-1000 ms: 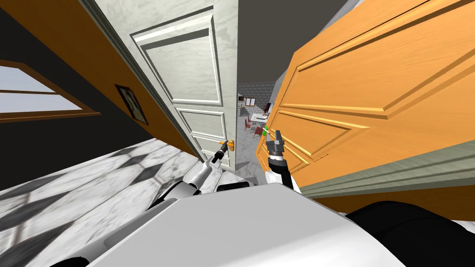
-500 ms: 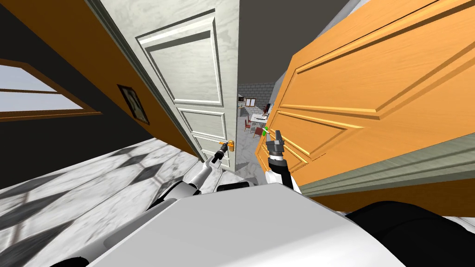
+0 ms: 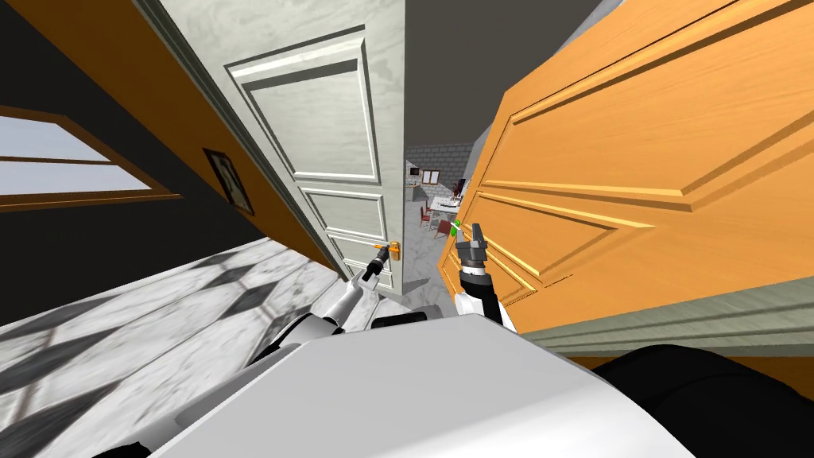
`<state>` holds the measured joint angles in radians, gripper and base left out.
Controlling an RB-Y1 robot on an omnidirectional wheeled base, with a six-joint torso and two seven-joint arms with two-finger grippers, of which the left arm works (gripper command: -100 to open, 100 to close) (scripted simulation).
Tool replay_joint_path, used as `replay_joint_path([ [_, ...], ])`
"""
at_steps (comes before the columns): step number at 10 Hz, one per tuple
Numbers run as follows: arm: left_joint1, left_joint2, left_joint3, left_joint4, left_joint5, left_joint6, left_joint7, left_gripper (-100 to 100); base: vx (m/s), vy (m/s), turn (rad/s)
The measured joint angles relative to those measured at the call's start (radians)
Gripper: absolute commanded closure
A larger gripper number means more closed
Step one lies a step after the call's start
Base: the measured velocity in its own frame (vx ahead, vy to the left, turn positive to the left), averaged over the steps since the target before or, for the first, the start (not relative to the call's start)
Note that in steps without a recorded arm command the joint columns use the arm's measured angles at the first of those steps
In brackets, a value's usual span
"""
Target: Push the door open
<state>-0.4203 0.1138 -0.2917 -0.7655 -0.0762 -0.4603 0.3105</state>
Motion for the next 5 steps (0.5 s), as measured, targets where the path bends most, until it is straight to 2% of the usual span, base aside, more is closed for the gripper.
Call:
replay_joint_path([
  [2, -0.001, -0.004, 0.022, -0.009, 0.002, 0.008, -0.015, 100, 0.159, -0.120, 0.054],
  [4, -0.021, -0.016, 0.054, 0.018, 0.005, 0.000, -0.038, 100, 0.139, -0.108, 0.070],
  [5, -0.015, -0.018, 0.065, 0.010, 0.006, 0.004, -0.048, 100, 0.107, -0.075, 0.073],
])
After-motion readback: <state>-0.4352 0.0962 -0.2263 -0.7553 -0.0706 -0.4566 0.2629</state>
